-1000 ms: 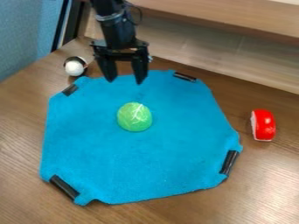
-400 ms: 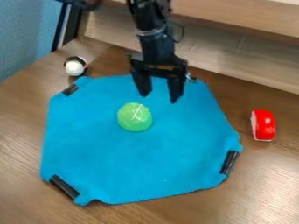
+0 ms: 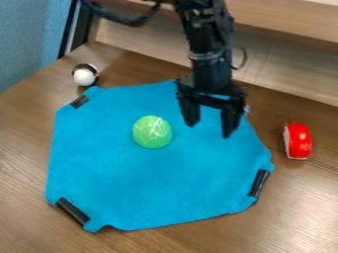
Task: Fold the cloth from the right to the left
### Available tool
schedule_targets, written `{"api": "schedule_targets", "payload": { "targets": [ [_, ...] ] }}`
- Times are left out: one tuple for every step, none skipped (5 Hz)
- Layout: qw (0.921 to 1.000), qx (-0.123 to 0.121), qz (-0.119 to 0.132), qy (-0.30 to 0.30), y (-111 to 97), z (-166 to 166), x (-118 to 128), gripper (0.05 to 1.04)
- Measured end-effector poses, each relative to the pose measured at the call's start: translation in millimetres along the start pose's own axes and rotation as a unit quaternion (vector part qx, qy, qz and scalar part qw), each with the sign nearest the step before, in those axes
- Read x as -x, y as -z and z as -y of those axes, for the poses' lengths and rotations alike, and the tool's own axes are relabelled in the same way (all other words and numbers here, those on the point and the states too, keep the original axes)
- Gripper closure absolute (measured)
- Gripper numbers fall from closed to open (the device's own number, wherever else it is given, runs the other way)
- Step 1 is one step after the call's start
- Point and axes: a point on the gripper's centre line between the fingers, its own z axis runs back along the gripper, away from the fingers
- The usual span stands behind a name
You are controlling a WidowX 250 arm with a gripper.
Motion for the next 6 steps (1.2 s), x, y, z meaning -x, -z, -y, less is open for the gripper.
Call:
{"api": "schedule_targets", "payload": {
  "targets": [
    [0.9999, -0.002, -0.007, 0.013, 10, 19, 2, 0.083],
    [0.9996, -0.007, -0.008, 0.026, 16, 37, 4, 0.083],
    [0.9991, -0.013, -0.026, 0.03, 32, 49, 9, 0.083],
    [0.9989, -0.016, -0.029, 0.034, 41, 61, 5, 0.083],
    [0.9984, -0.018, -0.038, 0.037, 55, 73, 6, 0.083],
    [0.9986, -0.024, -0.039, 0.028, 60, 76, 3, 0.139]
  ]
}}
